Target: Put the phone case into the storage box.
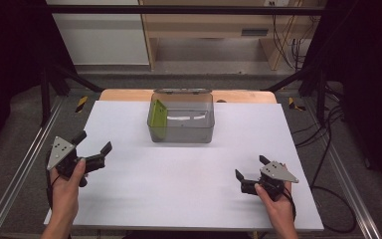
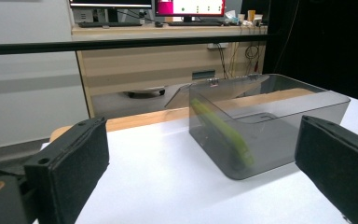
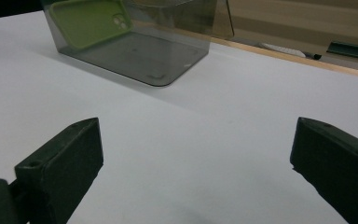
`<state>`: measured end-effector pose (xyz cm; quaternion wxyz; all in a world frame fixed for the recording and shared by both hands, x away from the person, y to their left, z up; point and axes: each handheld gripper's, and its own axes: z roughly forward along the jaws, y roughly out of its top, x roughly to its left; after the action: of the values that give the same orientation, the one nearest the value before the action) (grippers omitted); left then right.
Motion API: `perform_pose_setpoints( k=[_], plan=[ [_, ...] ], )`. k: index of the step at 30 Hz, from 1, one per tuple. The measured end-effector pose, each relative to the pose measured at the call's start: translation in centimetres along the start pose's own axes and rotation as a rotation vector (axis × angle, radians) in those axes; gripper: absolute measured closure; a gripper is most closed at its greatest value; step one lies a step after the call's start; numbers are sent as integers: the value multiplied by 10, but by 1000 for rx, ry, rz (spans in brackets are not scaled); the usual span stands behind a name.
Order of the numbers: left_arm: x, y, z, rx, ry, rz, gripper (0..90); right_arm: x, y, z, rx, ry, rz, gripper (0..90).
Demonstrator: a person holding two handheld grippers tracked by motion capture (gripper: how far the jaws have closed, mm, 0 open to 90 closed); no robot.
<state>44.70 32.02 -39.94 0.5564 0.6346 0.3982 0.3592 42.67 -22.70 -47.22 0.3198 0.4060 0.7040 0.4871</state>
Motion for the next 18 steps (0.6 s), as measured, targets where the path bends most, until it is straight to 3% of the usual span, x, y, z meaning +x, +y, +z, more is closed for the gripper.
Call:
perform_pose_setpoints(
  k=[18],
  plan=[
    [17,-10,-21,-3,31,-10,26,1,0,1,3,0,-3,29]
  ],
)
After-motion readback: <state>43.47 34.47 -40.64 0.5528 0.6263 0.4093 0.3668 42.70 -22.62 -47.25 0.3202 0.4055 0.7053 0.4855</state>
